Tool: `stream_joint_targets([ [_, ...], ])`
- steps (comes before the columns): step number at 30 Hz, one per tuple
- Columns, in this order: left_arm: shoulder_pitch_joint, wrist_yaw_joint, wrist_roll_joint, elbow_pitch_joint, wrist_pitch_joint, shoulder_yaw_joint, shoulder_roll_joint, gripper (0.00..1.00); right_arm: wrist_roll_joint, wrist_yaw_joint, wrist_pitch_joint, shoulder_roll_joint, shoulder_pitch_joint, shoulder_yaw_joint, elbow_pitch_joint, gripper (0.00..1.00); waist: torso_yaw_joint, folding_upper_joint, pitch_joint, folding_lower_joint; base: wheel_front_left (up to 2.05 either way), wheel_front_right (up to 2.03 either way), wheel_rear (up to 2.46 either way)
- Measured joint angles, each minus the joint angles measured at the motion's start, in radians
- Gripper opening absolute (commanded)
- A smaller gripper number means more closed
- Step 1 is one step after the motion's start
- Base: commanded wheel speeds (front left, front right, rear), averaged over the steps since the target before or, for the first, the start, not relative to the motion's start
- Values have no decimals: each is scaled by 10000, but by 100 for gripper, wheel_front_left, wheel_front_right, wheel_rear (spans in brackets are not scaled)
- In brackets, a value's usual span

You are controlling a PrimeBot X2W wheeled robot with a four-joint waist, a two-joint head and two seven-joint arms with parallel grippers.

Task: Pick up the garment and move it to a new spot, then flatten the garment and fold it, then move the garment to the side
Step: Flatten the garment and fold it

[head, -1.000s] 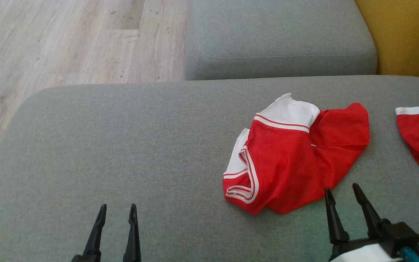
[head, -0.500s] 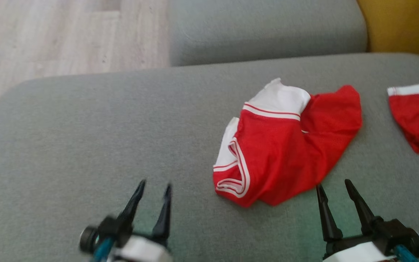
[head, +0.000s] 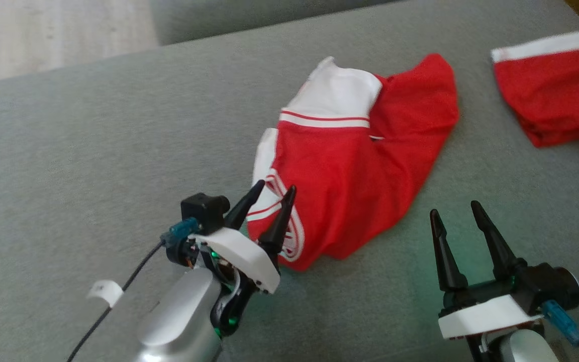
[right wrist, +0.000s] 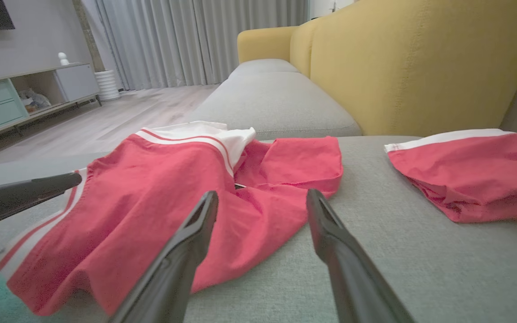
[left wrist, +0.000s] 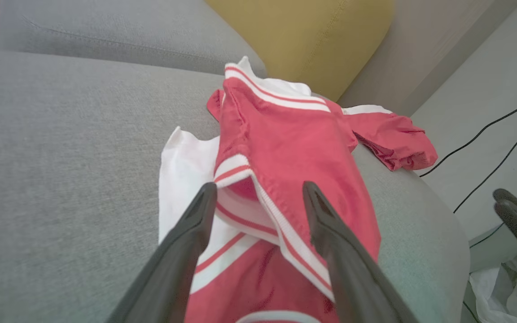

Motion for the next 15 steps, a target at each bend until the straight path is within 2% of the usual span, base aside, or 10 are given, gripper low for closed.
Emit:
stream_joint_targets([
  [9,-693,-2,-571,1269,-157,-121,15,100,61,0,0,8,-174,59,21,100,-1157,0,407,-1,0,0,0],
  [10,-732,-2,-573,1361,-171,-128,23,75,63,0,0,12,-172,65,36,100,-1240,0,388,-2,0,0,0],
  [11,-758,-2,-600,1421,-224,-127,27,28,94,0,0,13,-172,63,46,100,-1314,0,365,-2,0,0,0],
  [12,-788,-2,-642,1465,-282,-142,36,28,117,0,0,13,-172,73,50,100,-1383,0,337,-2,0,0,0],
  [13,-819,-2,-652,1492,-330,-182,44,0,117,0,0,13,-172,88,59,100,-1451,0,308,-2,0,0,0],
  [15,-901,-2,-765,1425,-389,-453,79,0,121,0,0,17,-171,119,63,100,-1567,0,243,-2,0,0,0],
])
